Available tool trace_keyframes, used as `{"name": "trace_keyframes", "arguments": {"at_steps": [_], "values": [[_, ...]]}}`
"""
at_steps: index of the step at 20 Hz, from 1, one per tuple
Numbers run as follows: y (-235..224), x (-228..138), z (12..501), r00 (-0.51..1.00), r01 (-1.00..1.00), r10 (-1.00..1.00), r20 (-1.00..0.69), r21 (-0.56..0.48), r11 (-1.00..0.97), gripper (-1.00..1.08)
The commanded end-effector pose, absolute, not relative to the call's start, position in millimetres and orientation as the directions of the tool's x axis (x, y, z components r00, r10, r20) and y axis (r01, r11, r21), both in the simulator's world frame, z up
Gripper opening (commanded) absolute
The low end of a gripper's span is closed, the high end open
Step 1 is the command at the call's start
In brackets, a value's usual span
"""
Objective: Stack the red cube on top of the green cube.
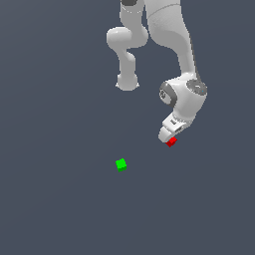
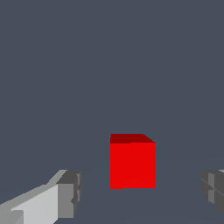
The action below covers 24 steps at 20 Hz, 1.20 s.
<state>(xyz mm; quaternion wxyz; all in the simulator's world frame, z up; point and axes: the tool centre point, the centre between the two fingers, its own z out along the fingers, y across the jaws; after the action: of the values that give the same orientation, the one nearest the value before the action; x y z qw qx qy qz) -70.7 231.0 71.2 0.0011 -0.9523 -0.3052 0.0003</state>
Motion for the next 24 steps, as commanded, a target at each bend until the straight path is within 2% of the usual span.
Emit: {"name": "trace_keyframes", "arguments": {"at_steps": [1, 16, 17, 24], "values": [[231, -71, 69, 0.814, 0.581, 0.581, 0.0, -0.002, -0.814, 1.0], [232, -73, 20, 0.81, 0.587, 0.587, 0.0, 0.0, -0.81, 1.0], [232, -73, 20, 0.81, 0.587, 0.587, 0.0, 0.0, -0.81, -1.0], [232, -73, 20, 0.81, 0.587, 0.587, 0.0, 0.0, -0.81, -1.0]]}}
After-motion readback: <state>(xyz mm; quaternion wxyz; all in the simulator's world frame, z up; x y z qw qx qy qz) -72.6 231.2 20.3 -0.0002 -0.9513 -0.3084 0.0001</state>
